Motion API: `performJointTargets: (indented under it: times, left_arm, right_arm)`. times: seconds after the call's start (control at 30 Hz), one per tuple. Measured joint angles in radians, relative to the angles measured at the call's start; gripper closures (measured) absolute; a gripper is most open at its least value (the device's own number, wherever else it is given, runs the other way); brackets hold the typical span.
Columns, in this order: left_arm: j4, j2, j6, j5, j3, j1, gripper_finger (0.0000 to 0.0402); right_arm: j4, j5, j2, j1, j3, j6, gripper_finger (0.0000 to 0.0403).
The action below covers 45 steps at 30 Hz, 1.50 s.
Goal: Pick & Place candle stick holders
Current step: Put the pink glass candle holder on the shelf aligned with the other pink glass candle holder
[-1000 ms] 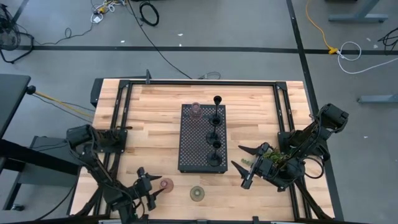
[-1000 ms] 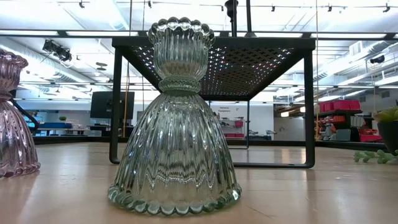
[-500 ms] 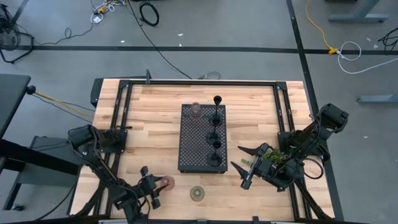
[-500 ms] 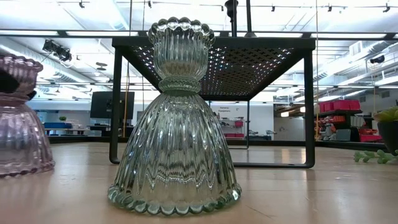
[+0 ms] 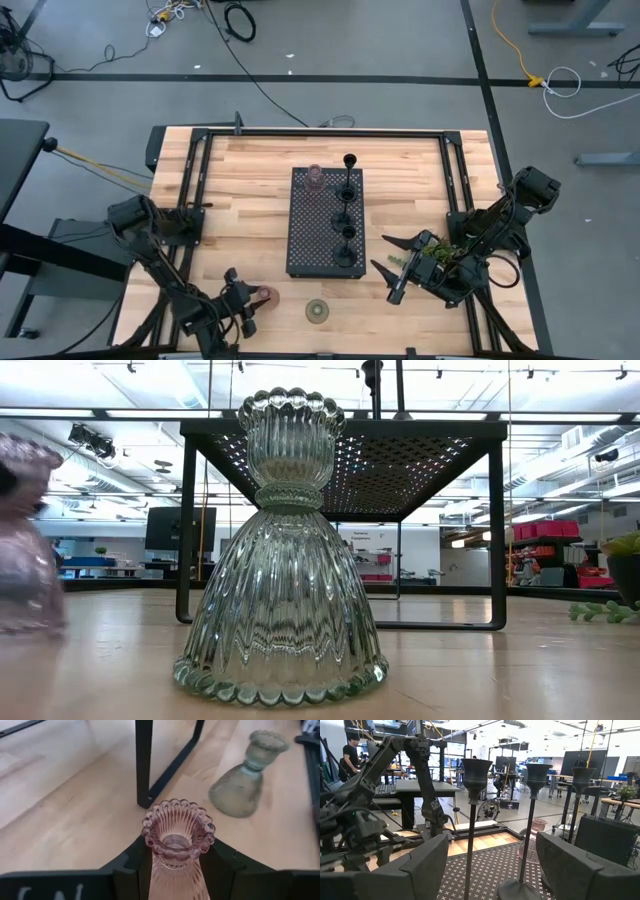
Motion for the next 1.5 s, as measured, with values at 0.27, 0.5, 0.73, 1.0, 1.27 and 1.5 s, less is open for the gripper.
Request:
performJointTargets:
  times: [0.27, 0.5, 0.73, 1.0, 1.27, 1.5]
  left_arm:
    - [-0.047, -0.258, 0.179, -0.003, 0.000, 0.020, 0.0268]
    - [-0.062, -0.538, 0.509, 0.059, 0.000, 0.118, 0.0268]
    - [-0.063, -0.701, 0.843, 0.130, 0.001, 0.332, 0.0268]
    - [0.105, -0.665, 1.175, 0.522, 0.001, 0.713, 0.0268]
    - [0.210, -0.551, 1.297, 0.767, 0.000, 0.934, 0.0268]
    - [0.327, -0.460, 1.325, 0.901, 0.000, 0.998, 0.0268]
  right_arm:
    - [-0.009, 0.000, 0.000, -0.009, 0.000, 0.000, 0.0104]
    - [-0.026, 0.000, 0.000, -0.009, 0.000, 0.006, 0.0104]
    - [-0.026, 0.000, 0.000, -0.009, 0.000, -0.001, 0.0104]
    - [-0.028, 0.000, 0.000, -0.012, 0.000, -0.010, 0.0104]
    - [-0.043, 0.000, -0.001, -0.012, 0.000, -0.014, 0.0104]
    - [-0.056, 0.058, -0.001, -0.012, 0.000, -0.026, 0.0104]
